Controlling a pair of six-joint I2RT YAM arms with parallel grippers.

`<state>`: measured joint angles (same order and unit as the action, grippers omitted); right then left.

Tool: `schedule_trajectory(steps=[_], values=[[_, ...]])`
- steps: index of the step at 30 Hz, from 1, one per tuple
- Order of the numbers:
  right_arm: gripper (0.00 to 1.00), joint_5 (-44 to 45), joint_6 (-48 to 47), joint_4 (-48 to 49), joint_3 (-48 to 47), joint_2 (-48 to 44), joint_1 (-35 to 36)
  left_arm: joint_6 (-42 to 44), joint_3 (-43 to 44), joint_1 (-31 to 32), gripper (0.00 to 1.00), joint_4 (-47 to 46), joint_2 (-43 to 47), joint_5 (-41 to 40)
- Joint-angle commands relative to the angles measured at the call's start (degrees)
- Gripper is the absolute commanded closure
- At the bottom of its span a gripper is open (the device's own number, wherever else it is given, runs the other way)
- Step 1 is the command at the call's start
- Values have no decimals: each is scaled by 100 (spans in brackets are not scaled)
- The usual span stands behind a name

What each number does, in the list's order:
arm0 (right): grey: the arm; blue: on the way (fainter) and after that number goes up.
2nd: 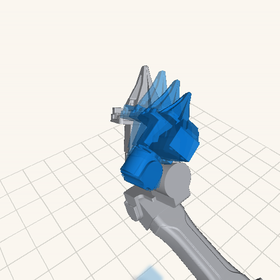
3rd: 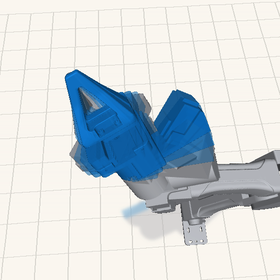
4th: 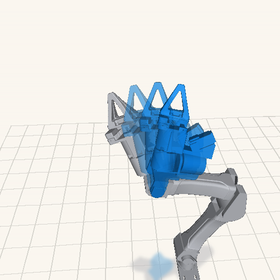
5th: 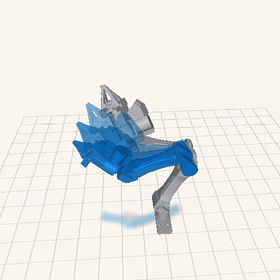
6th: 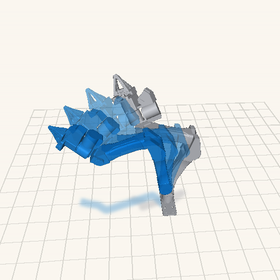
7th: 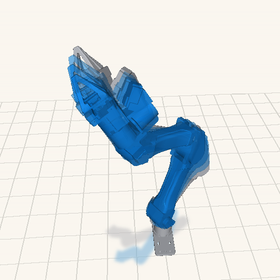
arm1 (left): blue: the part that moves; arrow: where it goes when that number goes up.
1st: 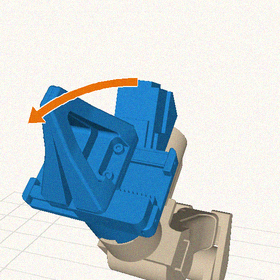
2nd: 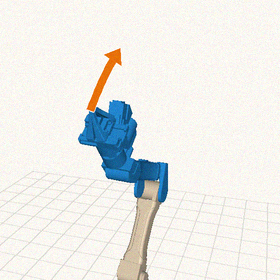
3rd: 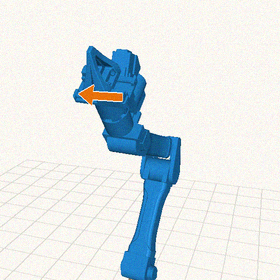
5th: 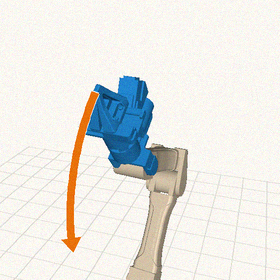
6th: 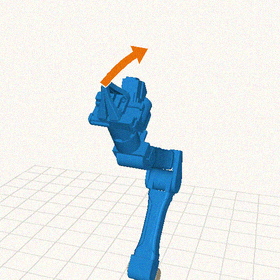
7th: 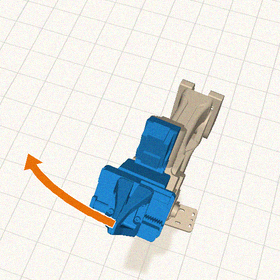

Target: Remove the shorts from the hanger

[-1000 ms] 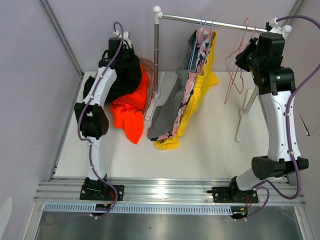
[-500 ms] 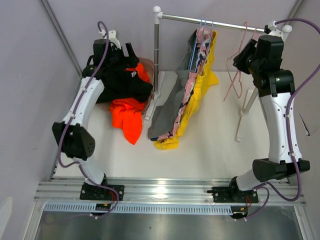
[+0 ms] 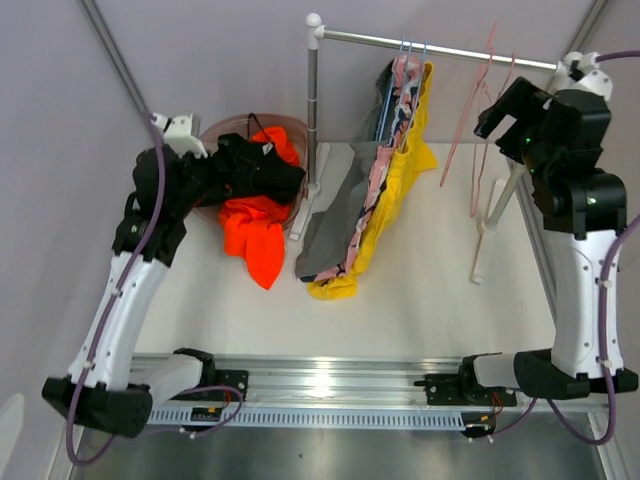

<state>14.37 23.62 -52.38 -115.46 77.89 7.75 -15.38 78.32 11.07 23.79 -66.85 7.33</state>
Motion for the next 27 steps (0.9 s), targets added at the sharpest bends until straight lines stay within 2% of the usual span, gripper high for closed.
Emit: schedule_trajectory(steps=[1, 5, 6, 8, 13, 19, 20, 21, 23, 24, 27], values=[[2, -100, 134, 271, -117, -371, 33, 53, -1087, 44, 1, -286, 1091, 5], [4, -426, 205, 579, -205, -161, 454, -106, -2450, 53, 2, -515, 1892, 84], [5, -426, 179, 615, -266, -82, 751, -106, -2567, 62, 3, -551, 1999, 101], [7, -391, 152, 650, -547, 138, 1043, -97, -2987, 62, 10, -542, 2219, 75], [9, -224, 169, 580, -1189, 1035, 1475, -44, -3244, 97, 18, -472, 2431, -65], [14, -66, 354, 826, -1163, 1518, 1510, -150, -3315, 106, 23, -481, 2545, -162], [16, -40, 380, 835, -1137, 1562, 1510, -159, -3315, 97, 23, -472, 2528, -179], [24, 21, 415, 869, -1102, 1598, 1510, -167, -3289, 97, 23, -437, 2510, -197], [32, 39, 451, 931, -1005, 1659, 1528, -176, -3280, 97, 23, -419, 2510, -171], [40, 57, 451, 957, -909, 1686, 1537, -176, -3297, 106, 23, -437, 2510, -162], [48, 145, 460, 1037, -786, 1765, 1581, -194, -3306, 106, 23, -454, 2554, -153]])
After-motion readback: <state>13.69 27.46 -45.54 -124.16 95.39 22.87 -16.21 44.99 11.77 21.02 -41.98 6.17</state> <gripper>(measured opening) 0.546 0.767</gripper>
